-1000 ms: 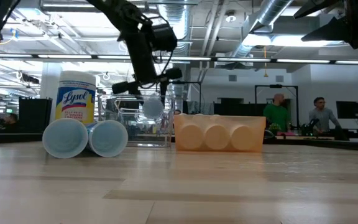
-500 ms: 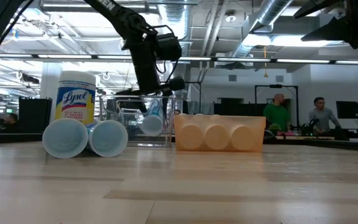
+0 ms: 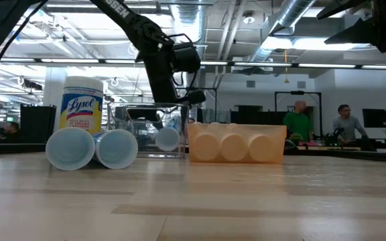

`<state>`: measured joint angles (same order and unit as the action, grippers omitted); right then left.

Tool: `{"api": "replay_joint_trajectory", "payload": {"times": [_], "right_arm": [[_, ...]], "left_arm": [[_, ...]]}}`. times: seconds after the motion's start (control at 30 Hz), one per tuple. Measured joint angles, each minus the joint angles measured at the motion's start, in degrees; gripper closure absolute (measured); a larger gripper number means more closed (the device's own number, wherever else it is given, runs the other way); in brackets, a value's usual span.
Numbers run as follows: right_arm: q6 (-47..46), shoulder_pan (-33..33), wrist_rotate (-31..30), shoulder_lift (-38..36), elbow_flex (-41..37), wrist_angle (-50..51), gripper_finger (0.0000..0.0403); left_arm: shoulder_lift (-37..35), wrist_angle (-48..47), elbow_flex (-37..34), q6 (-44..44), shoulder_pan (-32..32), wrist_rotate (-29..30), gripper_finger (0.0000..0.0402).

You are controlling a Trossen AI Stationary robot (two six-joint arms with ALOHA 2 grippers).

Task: Pick & place silicon tubes, Sealant and Lysol wipes
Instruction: Put the bottom blue sealant into the transparent bin

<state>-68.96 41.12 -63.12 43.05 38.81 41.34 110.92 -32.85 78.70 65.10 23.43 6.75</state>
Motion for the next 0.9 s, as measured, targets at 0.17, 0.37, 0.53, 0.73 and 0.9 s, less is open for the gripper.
{"api": "replay_joint_trajectory", "payload": {"times": [0.17, 0.37, 0.53, 0.73, 0.9], "right_arm": [[-0.01, 0.0, 0.01, 0.02, 0.0, -0.07, 0.0127], [-0.01, 0.0, 0.01, 0.02, 0.0, -0.26, 0.0127], [-0.03, 0.0, 0.03, 0.02, 0.0, -0.29, 0.0127], [-0.02, 0.0, 0.03, 0.02, 0.0, -0.72, 0.0127], [-0.01, 0.0, 0.03, 0.02, 0.0, -0.71, 0.0127]], "left_arm": [[0.23, 0.23, 0.0, -0.01, -0.19, -0.45, 0.0173], [0.23, 0.3, 0.0, 0.0, -0.19, -0.48, 0.0171], [0.23, 0.32, 0.0, 0.0, -0.19, -0.51, 0.017], [0.23, 0.36, 0.0, -0.07, -0.19, -0.57, 0.017], [0.23, 0.45, 0.0, -0.67, -0.21, -0.88, 0.0162]]}}
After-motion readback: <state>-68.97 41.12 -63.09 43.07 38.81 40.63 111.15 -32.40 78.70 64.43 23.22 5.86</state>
